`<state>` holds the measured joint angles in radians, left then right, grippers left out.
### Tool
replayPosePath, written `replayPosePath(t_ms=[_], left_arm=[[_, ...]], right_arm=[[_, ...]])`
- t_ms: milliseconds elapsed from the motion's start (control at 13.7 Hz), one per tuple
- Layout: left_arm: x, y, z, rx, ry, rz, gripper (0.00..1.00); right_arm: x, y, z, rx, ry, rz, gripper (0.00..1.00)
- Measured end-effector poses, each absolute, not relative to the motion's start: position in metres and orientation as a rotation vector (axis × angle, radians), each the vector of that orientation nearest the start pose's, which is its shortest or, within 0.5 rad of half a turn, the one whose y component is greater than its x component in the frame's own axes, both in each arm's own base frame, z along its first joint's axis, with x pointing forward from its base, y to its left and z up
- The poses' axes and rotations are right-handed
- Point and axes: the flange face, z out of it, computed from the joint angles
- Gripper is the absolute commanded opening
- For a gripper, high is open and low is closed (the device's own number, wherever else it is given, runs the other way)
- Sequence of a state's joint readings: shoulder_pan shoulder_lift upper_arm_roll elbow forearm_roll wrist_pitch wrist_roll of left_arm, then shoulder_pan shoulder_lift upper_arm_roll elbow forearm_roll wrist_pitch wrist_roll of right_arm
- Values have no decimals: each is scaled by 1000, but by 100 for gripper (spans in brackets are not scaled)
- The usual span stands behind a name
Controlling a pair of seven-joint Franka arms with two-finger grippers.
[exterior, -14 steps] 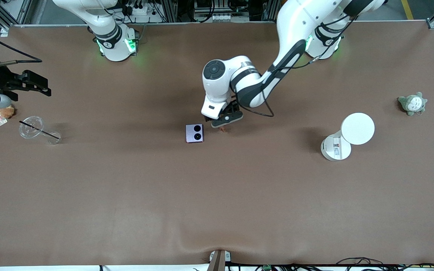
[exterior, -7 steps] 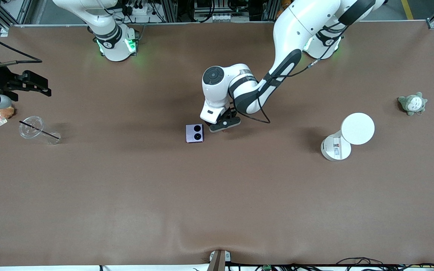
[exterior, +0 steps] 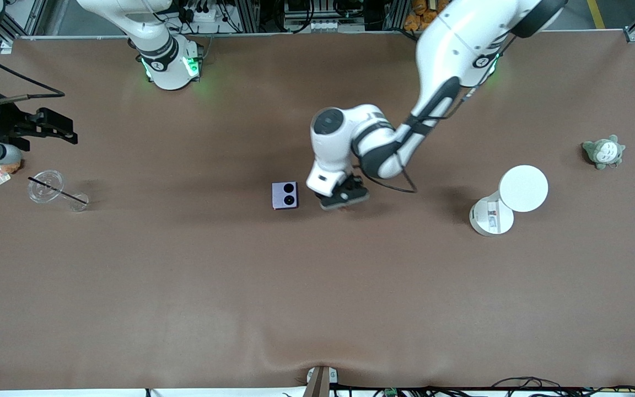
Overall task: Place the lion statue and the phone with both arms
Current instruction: 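Carry the lion toward the lamp while the right gripper reaches the phone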
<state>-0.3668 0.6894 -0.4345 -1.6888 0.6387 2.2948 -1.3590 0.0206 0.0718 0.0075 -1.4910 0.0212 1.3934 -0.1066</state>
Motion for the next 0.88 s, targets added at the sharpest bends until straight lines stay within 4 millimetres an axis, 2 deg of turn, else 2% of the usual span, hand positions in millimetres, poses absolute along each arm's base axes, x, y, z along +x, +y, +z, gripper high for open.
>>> replayPosePath(t_ms=[219,365,584,730,876], left_arm=[[545,-384,245,-2998,-201,-290,0],[560,-341,250,-2978,-131,-268,0],[574,-290,250,-2979,-20,-203,0],[583,-256,246,-2978,57,-161,0],[586,-232,238,-2977,124,-130,0]], right_arm=[[567,23,577,-3079,-223,368,100],[574,43,557,-3067,-274,424,100],[578,96,524,-3006,-370,512,100],[578,136,493,-2970,-340,600,100],[574,187,459,-2989,-278,655,100]])
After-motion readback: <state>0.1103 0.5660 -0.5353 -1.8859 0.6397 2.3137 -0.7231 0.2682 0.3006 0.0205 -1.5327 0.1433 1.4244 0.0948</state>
